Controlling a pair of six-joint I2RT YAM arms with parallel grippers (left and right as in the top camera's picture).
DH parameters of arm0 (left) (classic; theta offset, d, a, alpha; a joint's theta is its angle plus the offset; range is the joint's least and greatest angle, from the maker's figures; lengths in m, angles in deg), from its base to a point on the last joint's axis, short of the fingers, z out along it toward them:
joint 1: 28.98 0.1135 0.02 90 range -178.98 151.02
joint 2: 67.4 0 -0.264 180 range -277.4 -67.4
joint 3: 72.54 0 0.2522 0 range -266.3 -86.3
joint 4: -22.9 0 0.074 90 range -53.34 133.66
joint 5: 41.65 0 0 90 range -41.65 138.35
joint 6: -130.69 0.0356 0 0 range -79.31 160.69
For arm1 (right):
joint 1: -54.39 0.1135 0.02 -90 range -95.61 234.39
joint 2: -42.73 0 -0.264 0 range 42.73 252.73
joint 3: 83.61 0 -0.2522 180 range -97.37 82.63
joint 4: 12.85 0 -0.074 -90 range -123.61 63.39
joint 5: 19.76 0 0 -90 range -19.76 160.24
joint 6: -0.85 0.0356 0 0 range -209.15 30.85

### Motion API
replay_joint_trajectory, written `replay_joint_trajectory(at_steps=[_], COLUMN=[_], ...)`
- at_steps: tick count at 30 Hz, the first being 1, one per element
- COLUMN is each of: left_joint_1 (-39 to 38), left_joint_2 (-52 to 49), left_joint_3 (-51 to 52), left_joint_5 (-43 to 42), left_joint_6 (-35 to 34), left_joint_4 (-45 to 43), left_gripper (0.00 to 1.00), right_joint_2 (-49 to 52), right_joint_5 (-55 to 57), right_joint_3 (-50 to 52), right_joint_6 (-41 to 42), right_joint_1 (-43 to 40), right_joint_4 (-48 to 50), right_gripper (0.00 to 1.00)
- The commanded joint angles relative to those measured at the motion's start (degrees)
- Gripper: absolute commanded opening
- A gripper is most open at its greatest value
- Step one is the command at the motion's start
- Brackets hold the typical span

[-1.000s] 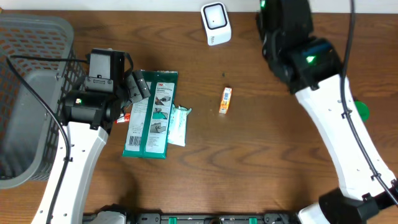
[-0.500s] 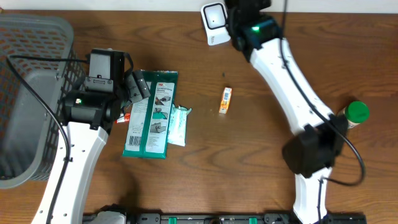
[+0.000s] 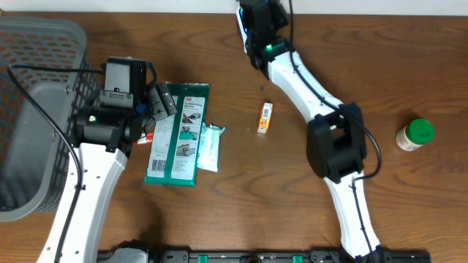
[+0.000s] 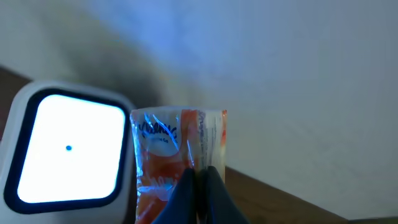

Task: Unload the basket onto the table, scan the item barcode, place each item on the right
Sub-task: 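Carry the pack up to the white scanner with the right gripper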

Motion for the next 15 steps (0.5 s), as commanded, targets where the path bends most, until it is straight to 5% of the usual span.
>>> replay_joint_trajectory(at_steps=[1,15], left_joint_1=[0.1,0.1], left_joint_2=[0.1,0.1], left_joint_3=[-0.7,-0.7], left_joint_5=[0.7,0.7], left_joint_6=[0.9,0.9], left_joint_4=[0.0,0.0], left_gripper=[0.93,0.93], right_joint_2=[1.6,2.1], right_joint_5=[0.2,0.3], right_joint_3=[-0.4,-0.4], right_joint_6=[-1.3,-1.2], right_joint_1=[1.4,2.2], right_joint_4=[1.6,2.1], right_gripper=[0.01,0.01])
